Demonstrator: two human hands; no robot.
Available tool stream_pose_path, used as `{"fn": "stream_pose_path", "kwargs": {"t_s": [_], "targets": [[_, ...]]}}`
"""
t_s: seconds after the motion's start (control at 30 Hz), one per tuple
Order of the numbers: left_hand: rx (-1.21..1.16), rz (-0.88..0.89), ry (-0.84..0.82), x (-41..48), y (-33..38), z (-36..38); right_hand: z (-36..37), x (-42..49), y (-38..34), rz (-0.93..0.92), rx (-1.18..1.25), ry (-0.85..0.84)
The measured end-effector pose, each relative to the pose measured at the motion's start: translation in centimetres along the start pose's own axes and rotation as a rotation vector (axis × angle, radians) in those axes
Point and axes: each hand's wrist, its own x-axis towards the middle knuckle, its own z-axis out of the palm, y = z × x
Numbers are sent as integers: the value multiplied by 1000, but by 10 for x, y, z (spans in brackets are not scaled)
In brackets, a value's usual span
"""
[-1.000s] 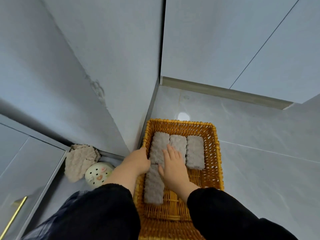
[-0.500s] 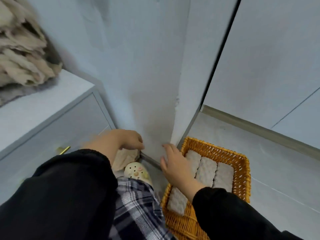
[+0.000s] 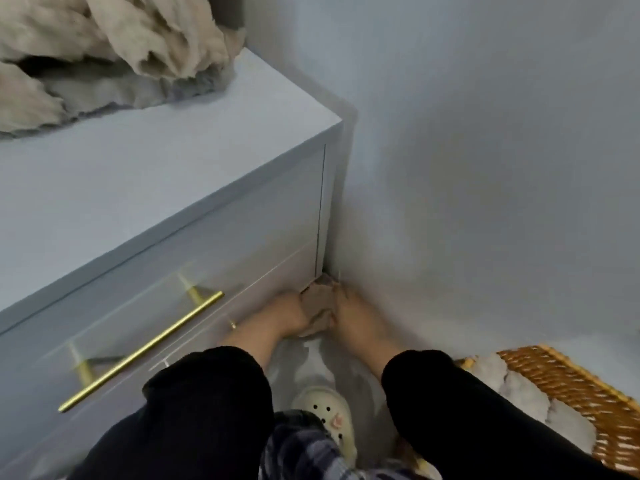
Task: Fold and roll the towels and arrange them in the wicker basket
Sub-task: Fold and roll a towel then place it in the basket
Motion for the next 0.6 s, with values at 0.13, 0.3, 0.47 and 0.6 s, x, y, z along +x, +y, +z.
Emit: {"fn": "stream_pose_path", "kwargs": {"t_s": [0.13,0.3,0.47,0.6], "targets": [[-103,36,-24,35,-13,27,28,31,9,0,-66,-62],[-181,139,-53,70,-17,58,46,47,14,-7,-108,-62],[-225,-23,-5,84,-29,85,51,52,11,-27,-206,8],[-245,59,9,69,-18,78,36,38,4,-19,-157,-14]]}}
